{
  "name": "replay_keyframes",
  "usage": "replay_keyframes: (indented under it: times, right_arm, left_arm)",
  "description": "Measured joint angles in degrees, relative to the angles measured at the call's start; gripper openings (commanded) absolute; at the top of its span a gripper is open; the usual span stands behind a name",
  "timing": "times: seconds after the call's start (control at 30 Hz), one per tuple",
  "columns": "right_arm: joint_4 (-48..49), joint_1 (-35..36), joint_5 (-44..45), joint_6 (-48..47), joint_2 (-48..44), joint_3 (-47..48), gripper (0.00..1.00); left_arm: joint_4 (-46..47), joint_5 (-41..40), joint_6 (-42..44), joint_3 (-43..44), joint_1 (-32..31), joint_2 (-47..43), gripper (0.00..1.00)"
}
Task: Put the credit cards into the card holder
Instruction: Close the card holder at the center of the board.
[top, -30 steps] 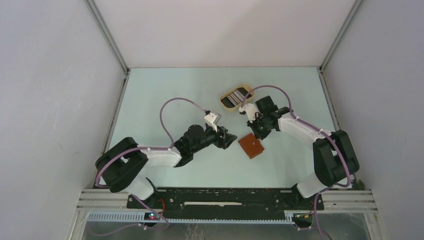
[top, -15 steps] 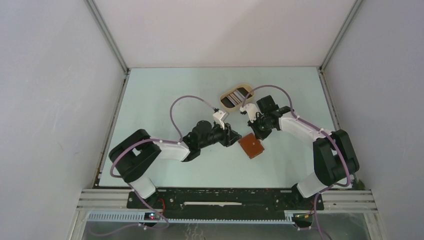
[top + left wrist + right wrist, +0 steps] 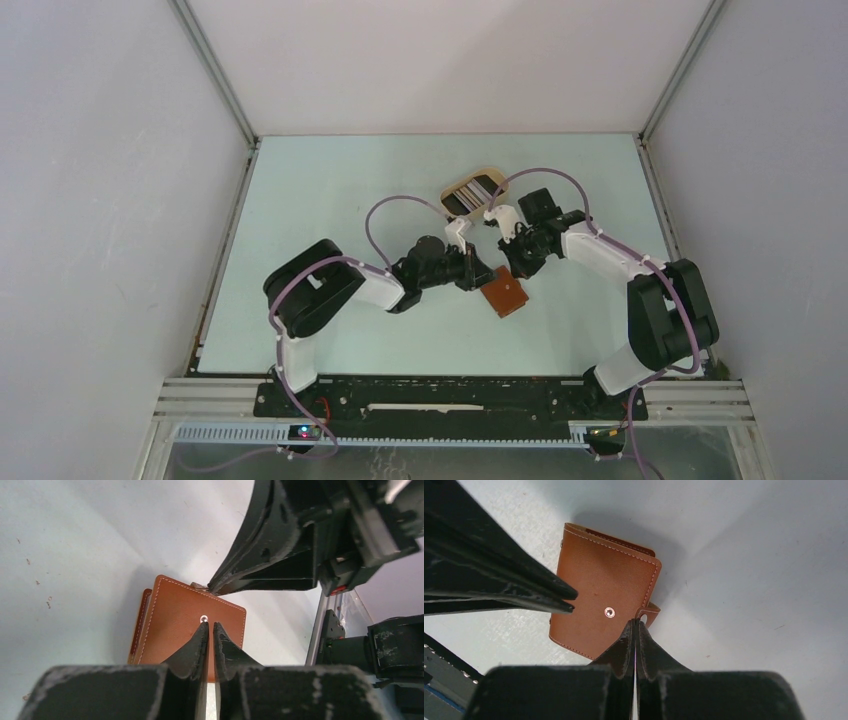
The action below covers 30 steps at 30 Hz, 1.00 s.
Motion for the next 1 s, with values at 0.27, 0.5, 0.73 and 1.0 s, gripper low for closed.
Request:
replay_keyframes:
  times: [0.27,0.5,0.73,1.0]
  right_arm:
    - [-0.2,-0.9,-1.3,-0.3,0.0,0.0,0.00]
    - [-0.3,-2.5,-2.7,-0.8,0.0,0.0,0.00]
    - [-0.3,-3.3,-3.3,-0.9,0.0,0.0,0.00]
    - [-0.8,-3.5,-6.1,-1.2,0.0,0.0,0.00]
  left_arm:
    - [-1.8,0.2,-2.0,2.6,0.0,3.2,0.09]
    - [-4.0,0.2,-2.7,4.3,0.0,5.0,0.03]
    - [-6.3,0.2,-3.2,4.9,0.0,6.3,0.01]
    - [-8.1,0.6,-3.5,7.0,0.0,7.1,0.00]
